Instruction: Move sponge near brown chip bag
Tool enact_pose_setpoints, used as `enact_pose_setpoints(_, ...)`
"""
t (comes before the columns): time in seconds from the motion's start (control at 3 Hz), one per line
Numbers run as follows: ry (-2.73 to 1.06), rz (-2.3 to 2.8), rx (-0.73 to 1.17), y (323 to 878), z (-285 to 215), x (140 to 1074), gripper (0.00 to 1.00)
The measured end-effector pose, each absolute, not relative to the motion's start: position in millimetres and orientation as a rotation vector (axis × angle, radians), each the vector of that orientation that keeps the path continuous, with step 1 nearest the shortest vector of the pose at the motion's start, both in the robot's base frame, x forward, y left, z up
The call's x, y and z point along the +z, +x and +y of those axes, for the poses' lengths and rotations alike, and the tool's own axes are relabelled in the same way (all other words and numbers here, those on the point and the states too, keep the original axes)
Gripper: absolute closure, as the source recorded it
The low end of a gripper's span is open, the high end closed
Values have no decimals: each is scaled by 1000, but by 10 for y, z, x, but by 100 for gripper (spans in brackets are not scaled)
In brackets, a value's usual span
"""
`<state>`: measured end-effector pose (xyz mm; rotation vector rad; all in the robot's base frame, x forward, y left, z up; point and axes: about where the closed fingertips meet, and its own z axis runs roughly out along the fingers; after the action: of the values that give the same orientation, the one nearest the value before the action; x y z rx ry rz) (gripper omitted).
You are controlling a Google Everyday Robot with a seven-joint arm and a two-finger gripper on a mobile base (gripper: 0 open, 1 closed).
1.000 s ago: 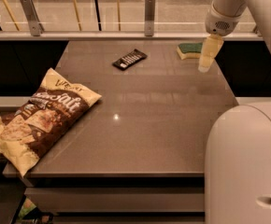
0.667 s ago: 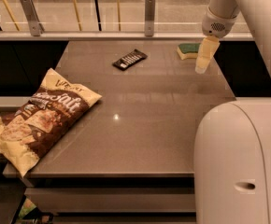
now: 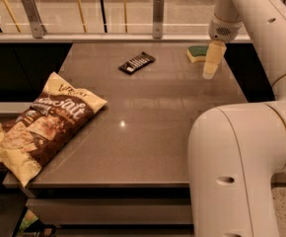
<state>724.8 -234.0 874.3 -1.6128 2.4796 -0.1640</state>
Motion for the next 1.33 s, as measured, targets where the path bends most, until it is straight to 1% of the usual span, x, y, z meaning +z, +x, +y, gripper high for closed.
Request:
enact_pose_setpoints(0.33,-1613,2497,-172,7305,-2319,8669,0)
enact_pose_setpoints(0.67,-1636,2460,-133,7419,-2305,8494,0)
enact_pose_setpoints(1.33,-1591,2387,-196,7655,-2301,8535,0)
